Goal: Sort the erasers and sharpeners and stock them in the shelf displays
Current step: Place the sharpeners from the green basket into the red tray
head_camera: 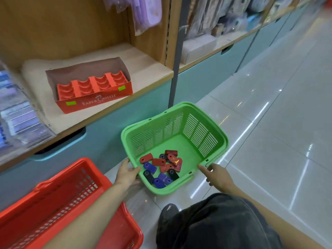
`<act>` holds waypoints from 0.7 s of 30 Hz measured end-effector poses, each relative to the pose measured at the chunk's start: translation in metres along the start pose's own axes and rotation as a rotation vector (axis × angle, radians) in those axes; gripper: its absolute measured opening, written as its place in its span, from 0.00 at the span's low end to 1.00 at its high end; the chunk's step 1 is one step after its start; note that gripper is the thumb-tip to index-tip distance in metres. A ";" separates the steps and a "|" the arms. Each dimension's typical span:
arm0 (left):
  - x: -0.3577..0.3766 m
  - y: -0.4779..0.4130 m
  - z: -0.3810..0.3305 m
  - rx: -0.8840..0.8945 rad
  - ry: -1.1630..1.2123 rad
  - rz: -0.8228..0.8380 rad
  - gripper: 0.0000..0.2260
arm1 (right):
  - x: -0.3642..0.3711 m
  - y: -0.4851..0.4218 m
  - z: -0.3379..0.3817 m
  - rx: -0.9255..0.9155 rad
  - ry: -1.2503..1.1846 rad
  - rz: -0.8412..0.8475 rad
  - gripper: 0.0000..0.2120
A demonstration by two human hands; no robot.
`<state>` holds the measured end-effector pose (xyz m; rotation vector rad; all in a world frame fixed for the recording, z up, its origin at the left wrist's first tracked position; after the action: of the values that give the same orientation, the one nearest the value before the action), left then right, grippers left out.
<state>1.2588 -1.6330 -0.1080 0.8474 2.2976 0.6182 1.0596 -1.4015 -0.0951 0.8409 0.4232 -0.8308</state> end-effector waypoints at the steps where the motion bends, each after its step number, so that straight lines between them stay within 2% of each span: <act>1: -0.009 0.007 0.005 -0.013 -0.003 -0.010 0.23 | -0.005 0.005 0.006 -0.065 0.084 -0.022 0.30; 3: -0.022 0.017 0.015 -0.033 -0.021 -0.032 0.23 | -0.013 0.011 0.024 -0.191 0.122 -0.014 0.25; 5: -0.032 0.026 0.019 -0.019 -0.094 -0.065 0.21 | -0.017 0.012 0.048 -0.293 0.074 0.083 0.20; 6: -0.038 0.029 0.018 0.011 -0.241 -0.108 0.20 | -0.017 0.010 0.061 -0.338 0.066 0.140 0.18; 8: -0.046 0.034 0.008 0.115 -0.692 -0.236 0.23 | -0.011 -0.001 0.084 -0.415 0.095 0.202 0.16; 10: -0.048 0.035 -0.008 0.293 -0.942 -0.365 0.27 | 0.004 -0.019 0.101 -0.467 0.165 0.233 0.14; 12: -0.047 0.024 -0.017 0.474 -1.009 -0.396 0.27 | 0.030 -0.041 0.107 -0.481 0.258 0.292 0.16; 14: -0.045 0.004 -0.017 0.546 -1.058 -0.349 0.26 | 0.060 -0.063 0.104 -0.480 0.397 0.367 0.20; 17: -0.040 -0.024 -0.013 0.562 -1.088 -0.307 0.27 | 0.097 -0.095 0.084 -0.413 0.558 0.440 0.28; 21: -0.035 -0.051 -0.010 0.518 -1.033 -0.360 0.24 | 0.132 -0.134 0.061 -0.325 0.608 0.449 0.37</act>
<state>1.2525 -1.6942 -0.1185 0.6945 1.5482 -0.5163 1.0369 -1.5646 -0.2055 0.8294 0.8405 -0.0683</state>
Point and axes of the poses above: each hand's wrist, its own y-axis away from the middle knuckle, its own x-axis out of the palm, z = x × y, the point moved 5 cm from there along -y, towards the middle knuckle, and after that the axes turned 15 degrees about -y, right-handed, at the moved point
